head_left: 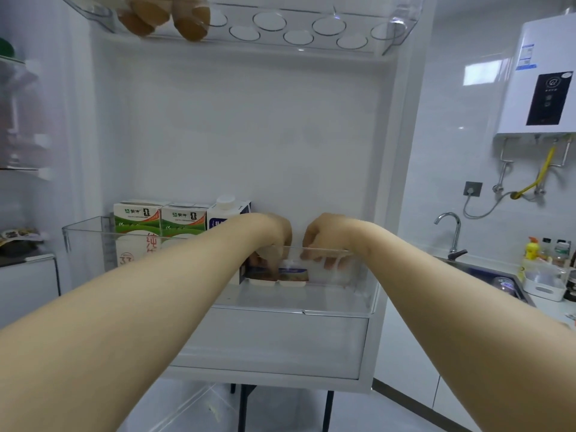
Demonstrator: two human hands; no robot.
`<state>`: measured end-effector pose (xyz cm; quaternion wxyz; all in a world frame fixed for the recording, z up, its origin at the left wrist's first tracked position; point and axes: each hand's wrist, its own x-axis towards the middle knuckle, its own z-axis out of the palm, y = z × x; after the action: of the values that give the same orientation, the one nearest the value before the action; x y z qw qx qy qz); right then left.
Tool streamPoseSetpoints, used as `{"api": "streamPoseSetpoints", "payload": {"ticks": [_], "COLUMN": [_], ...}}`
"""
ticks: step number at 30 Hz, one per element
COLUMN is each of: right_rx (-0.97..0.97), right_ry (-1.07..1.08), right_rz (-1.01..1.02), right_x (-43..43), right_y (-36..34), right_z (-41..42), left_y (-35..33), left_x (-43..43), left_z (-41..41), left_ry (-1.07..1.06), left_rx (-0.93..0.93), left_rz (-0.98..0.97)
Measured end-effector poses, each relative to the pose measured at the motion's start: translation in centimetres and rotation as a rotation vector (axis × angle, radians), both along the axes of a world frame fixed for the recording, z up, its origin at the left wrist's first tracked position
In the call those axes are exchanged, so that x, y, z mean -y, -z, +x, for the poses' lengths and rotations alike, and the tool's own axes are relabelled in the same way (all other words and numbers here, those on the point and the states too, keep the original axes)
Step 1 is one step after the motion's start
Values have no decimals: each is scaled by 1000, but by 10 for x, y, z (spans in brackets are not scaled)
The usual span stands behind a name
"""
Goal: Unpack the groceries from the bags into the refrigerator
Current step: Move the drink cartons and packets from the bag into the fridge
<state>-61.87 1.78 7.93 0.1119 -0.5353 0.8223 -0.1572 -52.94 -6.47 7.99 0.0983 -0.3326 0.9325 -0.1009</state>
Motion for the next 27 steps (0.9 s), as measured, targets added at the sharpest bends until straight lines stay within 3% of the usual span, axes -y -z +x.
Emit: {"api": "streamPoseSetpoints", "payload": {"ticks": [5, 8, 17, 27], "right_rx": [-226, -327, -462, -567], "right_ry": [69, 143, 245, 530], "right_rz": [-491, -602, -524, -411], "right_x": [-19, -40, -132, -263], "right_y": [-7, -11, 2, 55], "right_z": [3, 3, 2, 6], "left_y": [-11, -22, -11, 44], "left_x": [-8, -21, -95, -207], "left_z": [15, 27, 30, -15], "left_ry": [63, 116, 375, 759], "left_rx": [-297, -469, -824, -911], "left_rz": [19, -47, -261, -86]}}
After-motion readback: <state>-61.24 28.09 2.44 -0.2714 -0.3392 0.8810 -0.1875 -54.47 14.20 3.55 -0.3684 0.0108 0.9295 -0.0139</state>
